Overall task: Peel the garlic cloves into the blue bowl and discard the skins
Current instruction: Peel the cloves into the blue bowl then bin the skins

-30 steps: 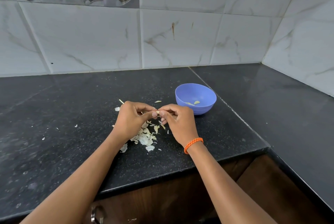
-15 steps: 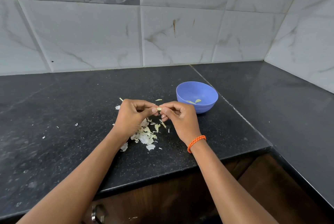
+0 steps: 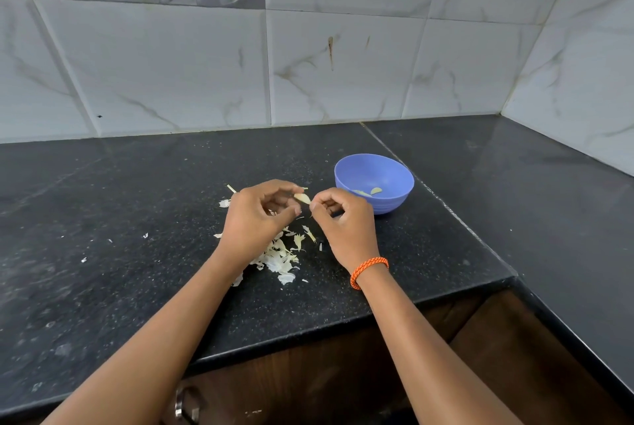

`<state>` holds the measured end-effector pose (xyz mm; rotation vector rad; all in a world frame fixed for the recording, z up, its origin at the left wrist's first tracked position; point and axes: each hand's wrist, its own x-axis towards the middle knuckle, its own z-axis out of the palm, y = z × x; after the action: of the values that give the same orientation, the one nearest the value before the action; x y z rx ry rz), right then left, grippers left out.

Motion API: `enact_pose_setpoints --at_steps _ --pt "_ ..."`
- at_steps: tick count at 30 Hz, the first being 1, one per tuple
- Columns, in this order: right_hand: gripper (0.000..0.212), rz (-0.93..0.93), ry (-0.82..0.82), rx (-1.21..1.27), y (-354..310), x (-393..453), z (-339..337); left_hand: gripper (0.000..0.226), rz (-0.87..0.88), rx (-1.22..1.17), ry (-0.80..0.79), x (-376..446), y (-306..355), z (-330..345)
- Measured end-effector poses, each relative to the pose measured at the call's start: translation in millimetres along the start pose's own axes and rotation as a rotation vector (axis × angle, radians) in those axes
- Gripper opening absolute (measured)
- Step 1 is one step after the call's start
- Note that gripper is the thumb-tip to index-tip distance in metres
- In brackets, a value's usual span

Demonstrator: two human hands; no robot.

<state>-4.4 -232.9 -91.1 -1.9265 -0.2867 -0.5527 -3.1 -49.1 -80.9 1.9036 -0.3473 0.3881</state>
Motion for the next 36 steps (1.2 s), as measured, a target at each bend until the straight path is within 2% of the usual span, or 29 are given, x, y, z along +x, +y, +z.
enact_pose_setpoints --at_steps 6,14,19,25,27,28,29,32,36 --pt "0.01 -0.035 -0.032 -0.05 0 -2 2 0.012 -0.028 -0.065 -0.009 2 -3 -1" --pt "0.01 -0.087 -0.067 -0.007 -1 -3 1 0.013 -0.114 -0.286 -0.11 4 -5 -3" --pt "0.013 0.004 0.069 0.066 1 0 -1 0.013 -0.108 -0.214 -0.081 5 -6 -6" --pt "0.029 -0.042 -0.055 -0.173 6 0 6 0.017 -0.072 -0.198 0.004 5 -4 -8" --pt "0.02 -0.05 -0.076 -0.209 5 1 6 0.025 -0.062 -0.221 0.021 5 -3 -10" --pt "0.009 -0.051 -0.073 -0.19 5 1 5 0.027 -0.06 -0.226 0.027 5 -3 -11" --pt "0.01 -0.055 -0.061 -0.17 4 1 4 0.028 -0.064 -0.229 0.029 6 -4 -11" --pt "0.031 -0.038 -0.069 -0.031 0 -2 1 0.026 -0.081 -0.246 0.023 7 -4 -11" --pt "0.032 0.004 -0.142 0.102 -4 -3 3 0.018 -0.049 -0.235 -0.028 5 -2 -8"
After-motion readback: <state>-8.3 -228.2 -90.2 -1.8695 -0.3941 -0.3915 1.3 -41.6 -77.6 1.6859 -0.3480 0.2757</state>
